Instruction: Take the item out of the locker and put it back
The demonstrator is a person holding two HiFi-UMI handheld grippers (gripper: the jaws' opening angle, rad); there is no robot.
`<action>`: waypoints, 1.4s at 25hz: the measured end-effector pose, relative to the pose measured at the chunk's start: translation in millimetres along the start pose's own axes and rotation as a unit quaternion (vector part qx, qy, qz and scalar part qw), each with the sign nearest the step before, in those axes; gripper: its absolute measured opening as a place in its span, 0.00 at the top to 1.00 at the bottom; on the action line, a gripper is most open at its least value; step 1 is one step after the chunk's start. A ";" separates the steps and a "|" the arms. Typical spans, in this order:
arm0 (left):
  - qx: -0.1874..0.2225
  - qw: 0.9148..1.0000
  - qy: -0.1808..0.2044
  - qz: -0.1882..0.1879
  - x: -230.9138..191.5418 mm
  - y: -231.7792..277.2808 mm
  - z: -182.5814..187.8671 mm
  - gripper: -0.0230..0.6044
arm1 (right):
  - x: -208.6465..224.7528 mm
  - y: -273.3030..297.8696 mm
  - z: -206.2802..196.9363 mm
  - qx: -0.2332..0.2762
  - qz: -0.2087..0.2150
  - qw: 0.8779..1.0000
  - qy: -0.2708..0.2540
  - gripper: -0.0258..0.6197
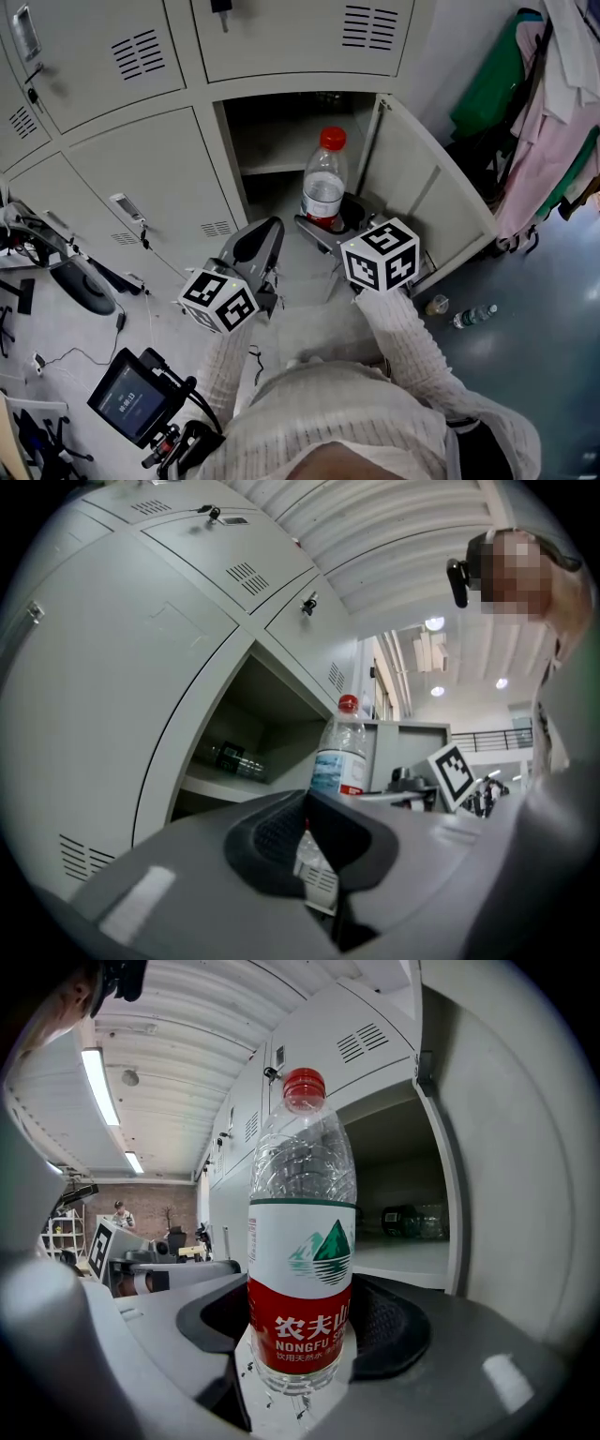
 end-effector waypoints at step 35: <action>0.021 1.000 -0.010 0.002 -44.9 33.7 31.5 0.95 | 53.3 112.3 52.6 -0.068 0.073 0.993 0.071 0.48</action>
Point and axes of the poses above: the fingertips, and each gripper's own axes: y forward along the fingers, x to its right, z out of its top, the point moved 10 cm from there along -y, backward along the fingers, and after that the axes turned 7 degrees about -y, right-handed, at the moved point
